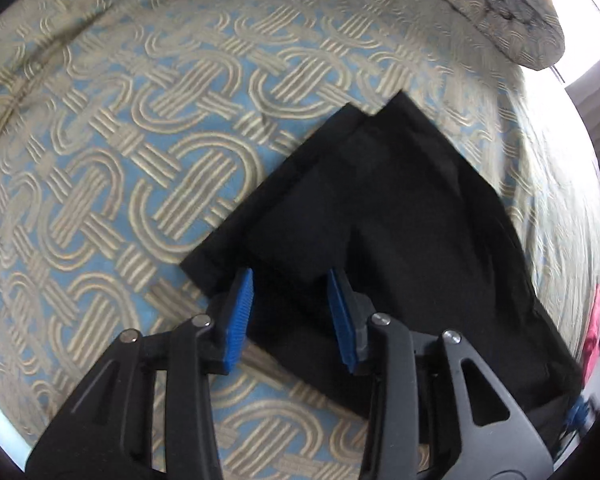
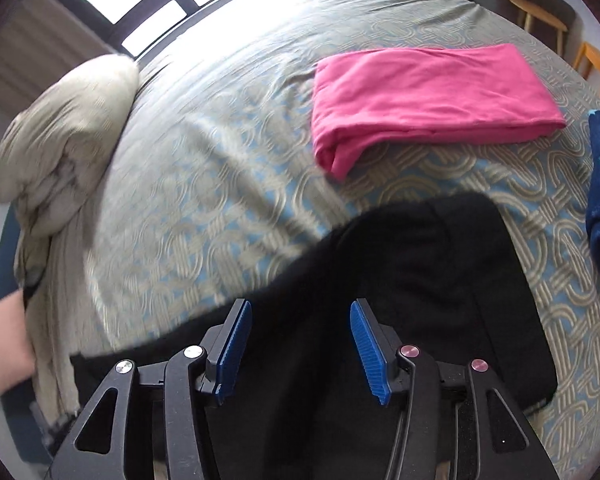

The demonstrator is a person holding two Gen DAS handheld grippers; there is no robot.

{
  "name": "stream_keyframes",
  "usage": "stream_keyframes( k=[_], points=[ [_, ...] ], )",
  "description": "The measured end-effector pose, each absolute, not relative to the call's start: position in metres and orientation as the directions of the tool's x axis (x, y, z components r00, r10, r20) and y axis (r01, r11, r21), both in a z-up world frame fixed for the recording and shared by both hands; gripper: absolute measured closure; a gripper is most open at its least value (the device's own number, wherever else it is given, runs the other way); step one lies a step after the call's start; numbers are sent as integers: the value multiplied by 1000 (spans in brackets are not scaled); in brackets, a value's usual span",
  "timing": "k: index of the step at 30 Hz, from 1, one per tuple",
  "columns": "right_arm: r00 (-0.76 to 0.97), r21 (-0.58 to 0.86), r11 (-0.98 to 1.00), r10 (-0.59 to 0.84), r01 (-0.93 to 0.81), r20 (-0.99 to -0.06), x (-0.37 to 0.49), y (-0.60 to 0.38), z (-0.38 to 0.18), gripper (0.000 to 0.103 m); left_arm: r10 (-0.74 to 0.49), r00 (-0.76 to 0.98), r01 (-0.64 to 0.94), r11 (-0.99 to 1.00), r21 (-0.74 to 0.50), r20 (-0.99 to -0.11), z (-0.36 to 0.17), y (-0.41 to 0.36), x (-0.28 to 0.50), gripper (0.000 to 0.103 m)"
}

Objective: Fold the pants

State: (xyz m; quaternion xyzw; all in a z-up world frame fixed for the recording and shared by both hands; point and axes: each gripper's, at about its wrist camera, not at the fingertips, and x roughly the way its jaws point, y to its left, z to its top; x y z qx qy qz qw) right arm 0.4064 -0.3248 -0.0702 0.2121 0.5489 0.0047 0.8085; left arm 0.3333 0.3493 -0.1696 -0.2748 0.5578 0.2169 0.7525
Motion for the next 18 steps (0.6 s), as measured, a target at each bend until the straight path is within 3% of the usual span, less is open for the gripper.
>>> stream_keyframes(
  k=[2,4,5,11,14,18],
  points=[
    [378,352,912,255,212,-890,387,-321,-73,50,8,323,-651,728,-216,-946,-168,353,336,63],
    [369,361,907,266,217,-890,367,-321,-75,50,20,351,-667,707,-235,-936,-163,357,341,96],
    [369,361,906,265,221,-891,359,-323,-75,50,19,360,-668,703,-243,-933,-159,359,342,99],
    [371,286,921,176,266,-912,324,-344,-76,50,117,477,-635,731,-249,-871,-104,353,321,99],
    [366,249,910,118,333,-923,311,-370,-82,50,160,434,-664,722,-194,-887,-114,366,316,98],
    [352,233,877,78,421,-933,297,-399,-92,50,171,357,-742,649,-168,-918,-143,386,312,89]
  ],
)
